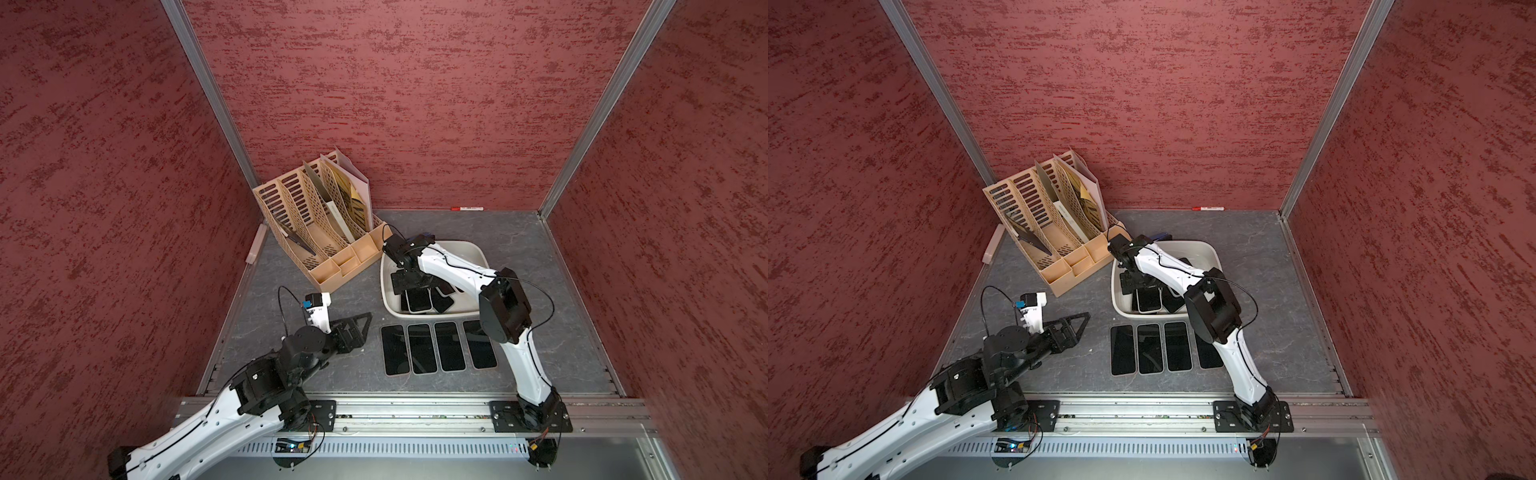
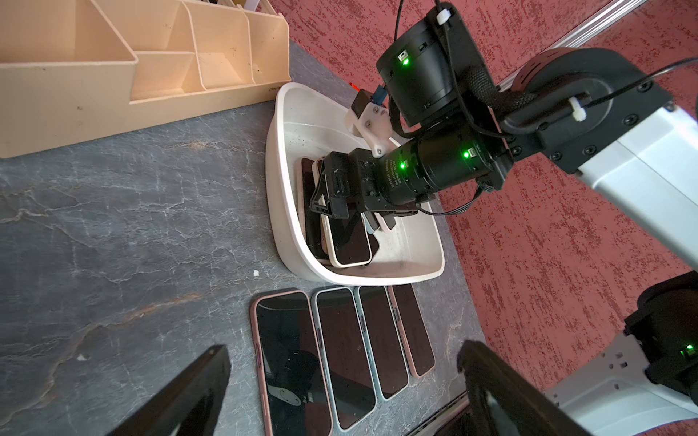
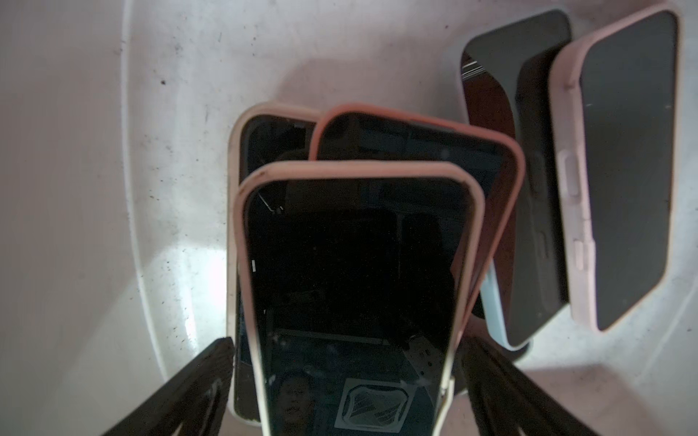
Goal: Take the phone out of the storage box
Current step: Pick up the phone from the storage box.
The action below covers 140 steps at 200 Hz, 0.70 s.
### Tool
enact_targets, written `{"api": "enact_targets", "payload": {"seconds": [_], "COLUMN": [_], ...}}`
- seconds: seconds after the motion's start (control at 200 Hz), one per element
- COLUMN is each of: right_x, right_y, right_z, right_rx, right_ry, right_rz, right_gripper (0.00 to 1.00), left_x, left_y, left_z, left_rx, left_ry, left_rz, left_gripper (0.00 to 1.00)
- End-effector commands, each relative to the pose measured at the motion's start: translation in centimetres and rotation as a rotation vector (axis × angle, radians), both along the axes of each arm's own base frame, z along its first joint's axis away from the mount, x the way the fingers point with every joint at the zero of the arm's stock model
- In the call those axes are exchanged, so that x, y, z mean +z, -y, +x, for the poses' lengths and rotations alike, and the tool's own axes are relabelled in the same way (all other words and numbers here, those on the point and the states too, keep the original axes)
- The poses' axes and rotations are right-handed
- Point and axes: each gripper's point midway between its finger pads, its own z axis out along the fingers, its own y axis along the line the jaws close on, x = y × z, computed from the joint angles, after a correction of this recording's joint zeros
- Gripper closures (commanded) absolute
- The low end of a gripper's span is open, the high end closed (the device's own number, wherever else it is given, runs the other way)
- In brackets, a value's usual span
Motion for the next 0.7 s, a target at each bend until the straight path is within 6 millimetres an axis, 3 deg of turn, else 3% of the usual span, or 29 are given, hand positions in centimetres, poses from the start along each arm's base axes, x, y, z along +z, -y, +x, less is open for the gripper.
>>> {"api": "enact_targets", "payload": {"seconds": [0.0,0.396,0.601,0.696], "right_x": [0.4,-1.6,-2.1,-1.3], "right_y": [0.6,0.5,1.0,1.3], "right_z": [0.4,0.1,-0.1,-0.1], "right_rx": [0.011,0.025,0.023,0.016], "right_ry": [0.025,-0.014,-0.022,-0.006], "right_rz": [-0.05,-0.065,-0.083,-0.082], "right_gripper": [0.01,0.04,0.15,0.27], "left_x": [-0.4,-0.6,-0.7,-0.8], "left_y": [0.3,0.5,0.3,0.3], "left_z": [0.1,0.0,-0.1,0.0], "left_rx": [-0.02,-0.029,-0.029,-0.029], "left_ry": [0.001,-0.015,-0.015,-0.015], "left_rz": [0.007,0.001,0.005,0.008], "left_gripper": [0.0,0.0,0.0,0.0]}}
